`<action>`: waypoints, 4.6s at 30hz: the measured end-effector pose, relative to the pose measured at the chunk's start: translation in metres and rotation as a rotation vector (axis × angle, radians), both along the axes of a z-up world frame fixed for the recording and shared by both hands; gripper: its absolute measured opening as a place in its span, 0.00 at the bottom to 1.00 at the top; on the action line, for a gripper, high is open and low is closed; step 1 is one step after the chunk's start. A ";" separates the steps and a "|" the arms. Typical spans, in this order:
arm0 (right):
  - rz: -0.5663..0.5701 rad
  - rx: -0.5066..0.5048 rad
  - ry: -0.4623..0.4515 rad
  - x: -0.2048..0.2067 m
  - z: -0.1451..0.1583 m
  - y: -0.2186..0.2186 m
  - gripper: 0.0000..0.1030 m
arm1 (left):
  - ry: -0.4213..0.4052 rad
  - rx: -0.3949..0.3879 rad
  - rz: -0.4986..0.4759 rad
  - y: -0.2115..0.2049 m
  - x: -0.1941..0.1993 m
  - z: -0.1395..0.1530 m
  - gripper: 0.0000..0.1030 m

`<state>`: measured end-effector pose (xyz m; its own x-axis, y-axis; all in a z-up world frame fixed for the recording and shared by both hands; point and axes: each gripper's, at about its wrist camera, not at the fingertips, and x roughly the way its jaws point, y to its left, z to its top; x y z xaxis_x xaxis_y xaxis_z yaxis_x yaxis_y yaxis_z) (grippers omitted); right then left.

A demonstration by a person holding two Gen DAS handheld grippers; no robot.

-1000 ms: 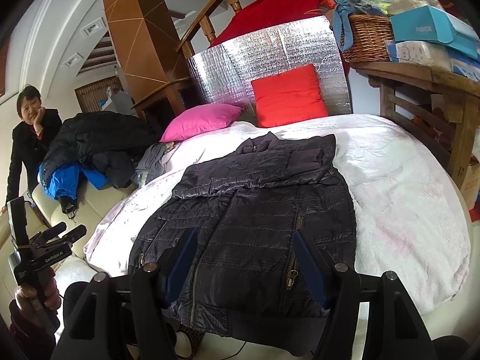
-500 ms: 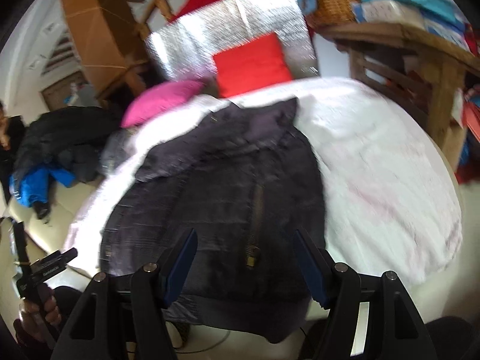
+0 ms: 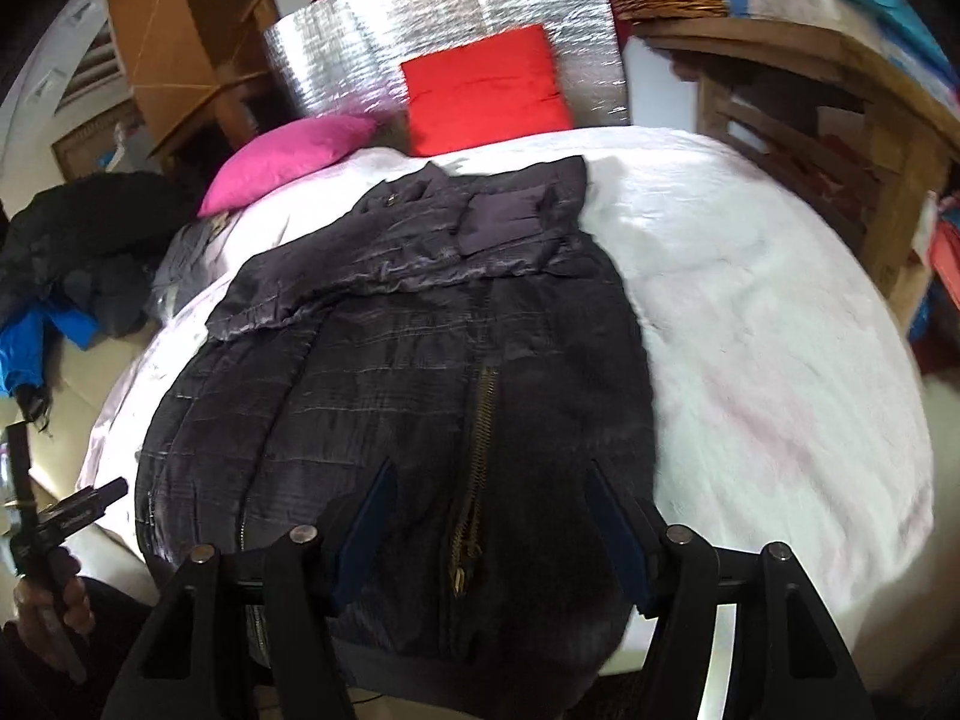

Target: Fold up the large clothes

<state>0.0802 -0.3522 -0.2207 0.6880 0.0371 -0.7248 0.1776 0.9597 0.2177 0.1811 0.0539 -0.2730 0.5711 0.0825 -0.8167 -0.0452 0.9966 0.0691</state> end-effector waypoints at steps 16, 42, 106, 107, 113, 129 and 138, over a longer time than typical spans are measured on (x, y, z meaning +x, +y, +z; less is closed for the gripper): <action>-0.086 0.152 -0.041 0.077 0.016 -0.066 0.67 | -0.137 0.014 0.002 -0.008 0.080 0.043 0.87; -0.084 0.080 0.086 0.279 -0.049 -0.088 0.31 | -0.002 -0.066 0.037 -0.056 0.277 -0.017 0.85; -0.262 -0.080 -0.094 0.238 0.010 -0.067 0.81 | -0.107 0.017 -0.100 -0.086 0.234 0.022 0.89; -0.246 -0.079 -0.137 0.226 0.021 -0.065 0.81 | -0.132 0.014 -0.101 -0.085 0.226 0.029 0.89; -0.141 -0.073 -0.309 0.142 0.067 -0.044 0.80 | -0.269 0.015 -0.109 -0.065 0.147 0.066 0.89; 0.052 -0.049 -0.316 -0.048 0.073 0.021 0.80 | -0.355 -0.014 -0.087 -0.023 -0.064 0.112 0.89; 0.137 -0.098 -0.396 -0.088 0.114 0.073 0.80 | -0.486 0.021 -0.060 -0.009 -0.114 0.162 0.90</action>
<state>-0.0076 -0.2796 -0.1064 0.9073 0.0912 -0.4105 -0.0314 0.9882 0.1501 0.0671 0.0446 -0.1110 0.8902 0.0509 -0.4526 -0.0193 0.9971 0.0742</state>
